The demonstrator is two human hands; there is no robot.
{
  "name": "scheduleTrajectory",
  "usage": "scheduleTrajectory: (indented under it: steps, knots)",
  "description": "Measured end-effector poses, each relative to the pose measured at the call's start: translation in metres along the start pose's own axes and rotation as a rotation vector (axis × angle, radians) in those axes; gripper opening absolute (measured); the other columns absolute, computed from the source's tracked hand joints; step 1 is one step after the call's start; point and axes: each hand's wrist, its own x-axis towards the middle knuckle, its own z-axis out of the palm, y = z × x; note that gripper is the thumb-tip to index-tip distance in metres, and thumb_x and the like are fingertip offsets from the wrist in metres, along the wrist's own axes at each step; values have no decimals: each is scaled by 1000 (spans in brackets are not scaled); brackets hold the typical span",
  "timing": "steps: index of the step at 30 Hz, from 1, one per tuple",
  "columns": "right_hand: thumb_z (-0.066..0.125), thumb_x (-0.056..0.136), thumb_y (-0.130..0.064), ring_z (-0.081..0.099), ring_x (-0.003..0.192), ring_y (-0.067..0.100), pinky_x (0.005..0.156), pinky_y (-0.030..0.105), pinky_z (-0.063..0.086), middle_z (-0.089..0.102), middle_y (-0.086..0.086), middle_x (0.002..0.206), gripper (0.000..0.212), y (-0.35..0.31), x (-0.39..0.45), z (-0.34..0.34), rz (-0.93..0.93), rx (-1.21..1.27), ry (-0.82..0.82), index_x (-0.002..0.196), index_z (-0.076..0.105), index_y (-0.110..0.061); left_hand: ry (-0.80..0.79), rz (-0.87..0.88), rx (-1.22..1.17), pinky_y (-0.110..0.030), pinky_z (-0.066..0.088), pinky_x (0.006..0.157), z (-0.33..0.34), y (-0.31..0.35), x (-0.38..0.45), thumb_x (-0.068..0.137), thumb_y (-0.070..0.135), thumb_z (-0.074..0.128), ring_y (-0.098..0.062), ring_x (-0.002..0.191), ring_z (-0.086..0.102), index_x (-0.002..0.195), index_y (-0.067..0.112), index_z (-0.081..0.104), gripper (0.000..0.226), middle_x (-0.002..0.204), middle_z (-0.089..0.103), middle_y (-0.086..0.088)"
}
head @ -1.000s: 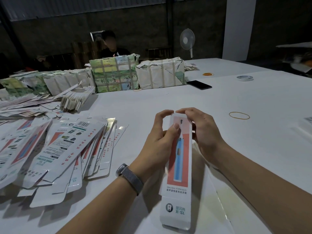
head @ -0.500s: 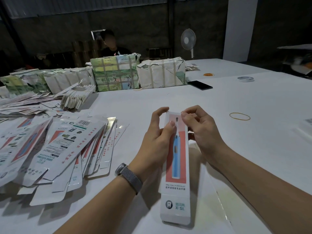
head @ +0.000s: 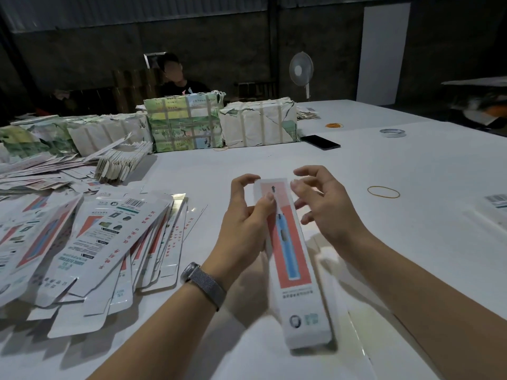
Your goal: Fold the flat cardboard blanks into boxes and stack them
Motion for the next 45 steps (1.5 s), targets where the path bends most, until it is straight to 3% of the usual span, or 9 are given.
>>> scheduleTrajectory:
  steps: [6, 9, 13, 23, 27, 31, 34, 40, 45]
  knots:
    - [55, 74, -77, 58, 100, 5, 84, 29, 53, 51, -19, 118, 71, -24, -9, -6, -278, -798, -306, 133, 51, -39, 121, 17, -125, -23, 46, 41, -6, 4, 0, 100, 34, 59, -13, 52, 64, 121, 36, 30, 36, 71, 74, -1]
    - [68, 82, -54, 57, 106, 10, 87, 35, 54, 52, -12, 125, 66, -30, -9, -12, -280, -862, -240, 141, 46, -34, -10, -13, -222, -27, 54, 46, -4, 9, -2, 93, 45, 57, -20, 65, 72, 119, 43, 31, 37, 88, 77, -4]
    - [71, 83, -49, 57, 97, 2, 81, 21, 48, 54, -15, 116, 60, -47, -5, -50, -140, -777, -174, 138, 52, -38, -105, 12, -226, -29, 57, 51, -1, 14, -4, 86, 53, 53, -26, 81, 76, 123, 53, 30, 44, 102, 76, 6]
    - [61, 88, -42, 58, 105, 26, 89, 38, 49, 63, 6, 120, 45, -34, -39, -259, 463, -1470, 26, 128, 58, -21, -177, 6, -53, -39, 52, 55, 8, 8, -9, 101, 29, 52, -27, 75, 73, 116, 36, 54, 17, 89, 74, -7]
    - [57, 81, -47, 53, 100, 32, 77, 36, 45, 55, 4, 101, 38, -18, -49, -298, 497, -1547, 131, 107, 62, -19, -210, -14, -6, -39, 51, 53, 11, 6, -12, 97, 30, 54, -29, 71, 71, 114, 33, 57, 18, 85, 73, -10]
    - [56, 89, -34, 39, 118, 29, 93, 41, 38, 44, 3, 130, 42, -9, -41, -301, 486, -1780, 221, 130, 54, -31, -213, -28, 25, -37, 50, 50, 11, 6, -13, 99, 23, 54, -29, 69, 70, 100, 43, 64, 22, 81, 72, -11]
    - [54, 91, -28, 37, 125, 28, 99, 41, 35, 41, 1, 138, 46, -12, -27, -264, 324, -1666, 220, 137, 52, -33, -224, -24, 79, -36, 49, 50, 9, 6, -13, 101, 17, 54, -28, 66, 70, 90, 45, 67, 33, 78, 71, -11]
    - [59, 89, -37, 40, 125, 18, 102, 39, 41, 46, -6, 131, 35, -24, -4, -120, 91, -992, -18, 123, 60, -34, -173, 36, 439, -23, 51, 48, 6, -5, -12, 97, 15, 58, -14, 58, 67, 89, 41, 65, 28, 72, 72, 3]
    - [58, 91, -34, 51, 113, 17, 98, 37, 44, 56, -5, 121, 27, -9, -4, -10, -37, -651, -84, 117, 65, -29, -118, 45, 733, -42, 56, 69, 0, -6, -6, 95, 18, 56, -10, 62, 66, 83, 37, 58, 23, 66, 70, 9]
